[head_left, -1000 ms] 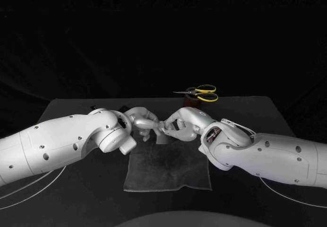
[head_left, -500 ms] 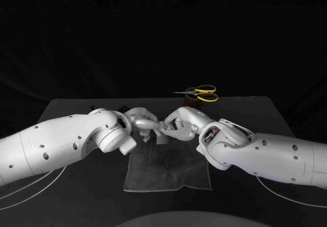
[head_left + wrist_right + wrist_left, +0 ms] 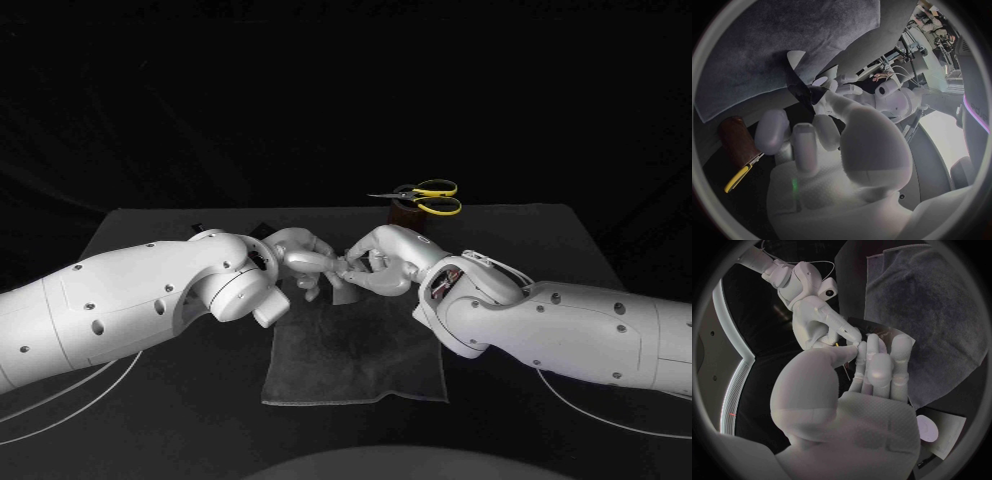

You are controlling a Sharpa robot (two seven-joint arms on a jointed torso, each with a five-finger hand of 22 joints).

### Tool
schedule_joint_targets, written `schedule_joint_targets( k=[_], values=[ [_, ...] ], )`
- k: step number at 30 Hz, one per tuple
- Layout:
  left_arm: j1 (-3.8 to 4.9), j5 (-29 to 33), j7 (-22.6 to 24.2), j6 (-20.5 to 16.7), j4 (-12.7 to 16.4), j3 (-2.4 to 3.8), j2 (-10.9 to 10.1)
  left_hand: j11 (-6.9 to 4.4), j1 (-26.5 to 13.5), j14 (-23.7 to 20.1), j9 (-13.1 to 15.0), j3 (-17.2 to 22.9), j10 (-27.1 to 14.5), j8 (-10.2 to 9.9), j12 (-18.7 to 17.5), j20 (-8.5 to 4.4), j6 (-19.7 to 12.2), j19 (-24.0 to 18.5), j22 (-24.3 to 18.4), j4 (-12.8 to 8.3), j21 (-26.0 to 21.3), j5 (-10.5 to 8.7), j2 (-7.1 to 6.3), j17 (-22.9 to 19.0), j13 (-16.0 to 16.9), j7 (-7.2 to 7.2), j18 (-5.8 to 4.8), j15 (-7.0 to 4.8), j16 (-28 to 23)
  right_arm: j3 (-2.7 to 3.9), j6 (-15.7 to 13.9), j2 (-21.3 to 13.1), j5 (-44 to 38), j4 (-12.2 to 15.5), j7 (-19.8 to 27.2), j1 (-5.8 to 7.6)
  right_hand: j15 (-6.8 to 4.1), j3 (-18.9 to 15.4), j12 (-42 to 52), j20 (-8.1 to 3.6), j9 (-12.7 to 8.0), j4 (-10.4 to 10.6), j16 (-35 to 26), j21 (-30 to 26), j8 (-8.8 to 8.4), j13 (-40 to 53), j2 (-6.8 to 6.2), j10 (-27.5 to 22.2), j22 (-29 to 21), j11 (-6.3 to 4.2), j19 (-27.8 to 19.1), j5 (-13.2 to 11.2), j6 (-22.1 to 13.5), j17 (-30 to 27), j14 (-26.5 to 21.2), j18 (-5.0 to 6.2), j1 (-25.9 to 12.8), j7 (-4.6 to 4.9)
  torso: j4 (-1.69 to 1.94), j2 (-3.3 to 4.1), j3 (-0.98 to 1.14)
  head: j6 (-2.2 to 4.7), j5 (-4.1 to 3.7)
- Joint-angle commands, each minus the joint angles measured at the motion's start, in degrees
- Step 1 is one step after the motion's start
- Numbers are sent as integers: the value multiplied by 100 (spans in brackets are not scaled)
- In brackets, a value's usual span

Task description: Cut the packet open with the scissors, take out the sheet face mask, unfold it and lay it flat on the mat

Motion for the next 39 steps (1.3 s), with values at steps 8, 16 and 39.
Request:
schedule_joint_targets(
  k=[8, 16, 39],
  values=[
    [8, 276, 219, 126, 33, 9, 40, 30, -12, -87, 32, 472, 14, -87, -102, 17, -3, -70, -54, -521, -67, 16, 87, -79, -32, 56, 71, 24, -65, 4, 101, 44, 176, 17, 498, -4, -104, 184, 125, -92, 96, -61, 104, 118, 235, 118, 274, 76, 127, -144, 49, -45, 384, 833, 386, 27, 155, -141, -5, -1, 4, -7, -10],
    [8, 453, 252, 221, 39, 9, 45, 90, -149, -149, 90, 308, -47, -186, -236, 71, -70, -169, -198, -350, -202, 15, 17, -175, -83, 112, 87, 84, -97, 5, 159, 71, 179, -10, 549, -4, -188, 193, 346, -174, 249, -179, 267, 320, 454, 308, 327, 211, 272, -252, 171, -45, 564, 1008, 456, -22, 213, -268, 0, 1, 5, -8, -22],
    [8, 725, 332, 341, 39, 8, 22, 148, -695, -385, 233, -2603, -131, -840, -346, 167, 63, -128, -539, 1047, -630, 16, -284, -621, -81, 158, 113, 158, -83, 10, -117, 60, 233, -68, 659, -9, -286, 355, 977, -278, 609, -282, 595, 762, 835, 845, 375, 490, 580, -365, 444, -44, 679, 1376, 584, -127, 86, -393, -3, 0, 5, 1, -32]
  ],
)
